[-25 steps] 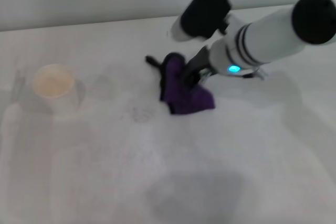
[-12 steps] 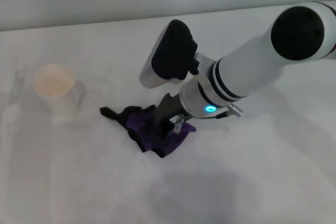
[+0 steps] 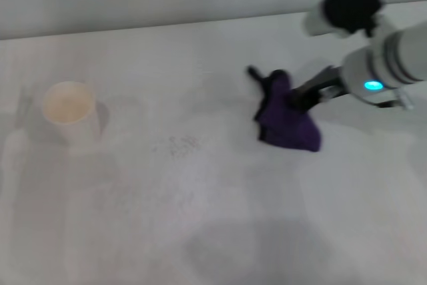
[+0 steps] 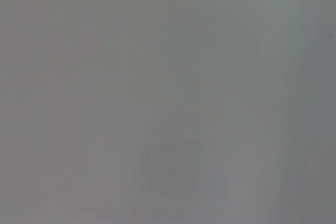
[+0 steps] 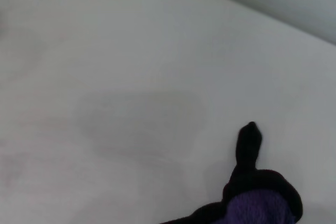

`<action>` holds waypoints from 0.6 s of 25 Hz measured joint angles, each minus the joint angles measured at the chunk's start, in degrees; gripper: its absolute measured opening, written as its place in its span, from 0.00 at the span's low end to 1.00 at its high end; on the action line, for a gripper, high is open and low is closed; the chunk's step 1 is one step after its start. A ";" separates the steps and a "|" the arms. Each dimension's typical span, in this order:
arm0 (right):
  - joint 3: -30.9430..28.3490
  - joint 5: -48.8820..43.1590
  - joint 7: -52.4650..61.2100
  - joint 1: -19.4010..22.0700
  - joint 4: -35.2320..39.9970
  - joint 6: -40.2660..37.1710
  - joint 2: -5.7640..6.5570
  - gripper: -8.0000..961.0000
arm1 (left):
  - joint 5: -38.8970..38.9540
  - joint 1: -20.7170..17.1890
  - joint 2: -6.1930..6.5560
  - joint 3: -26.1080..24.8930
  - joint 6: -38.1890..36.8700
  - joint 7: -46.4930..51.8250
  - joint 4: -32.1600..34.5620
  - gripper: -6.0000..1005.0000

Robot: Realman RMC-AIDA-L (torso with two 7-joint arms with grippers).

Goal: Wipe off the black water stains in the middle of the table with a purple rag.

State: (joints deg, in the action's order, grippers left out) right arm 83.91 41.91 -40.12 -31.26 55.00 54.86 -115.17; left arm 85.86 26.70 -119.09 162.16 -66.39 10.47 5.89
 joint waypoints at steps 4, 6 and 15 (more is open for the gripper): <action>-2.66 -0.48 -1.37 3.83 3.73 2.02 0.25 0.08 | 0.01 -0.06 0.00 0.00 -0.05 -0.01 -0.09 0.88; -2.70 -0.48 -3.45 4.66 4.71 3.40 0.14 0.08 | 0.00 -0.13 0.00 0.00 -0.21 -0.02 -0.06 0.88; -6.30 3.60 -6.56 6.81 7.55 0.88 -0.07 0.21 | 0.00 -0.96 -0.03 0.00 -2.91 -0.02 -0.02 0.88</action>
State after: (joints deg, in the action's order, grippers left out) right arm 77.60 45.51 -46.67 -24.45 62.56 55.74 -115.24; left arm 85.87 25.74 -119.12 162.16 -69.30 10.45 5.87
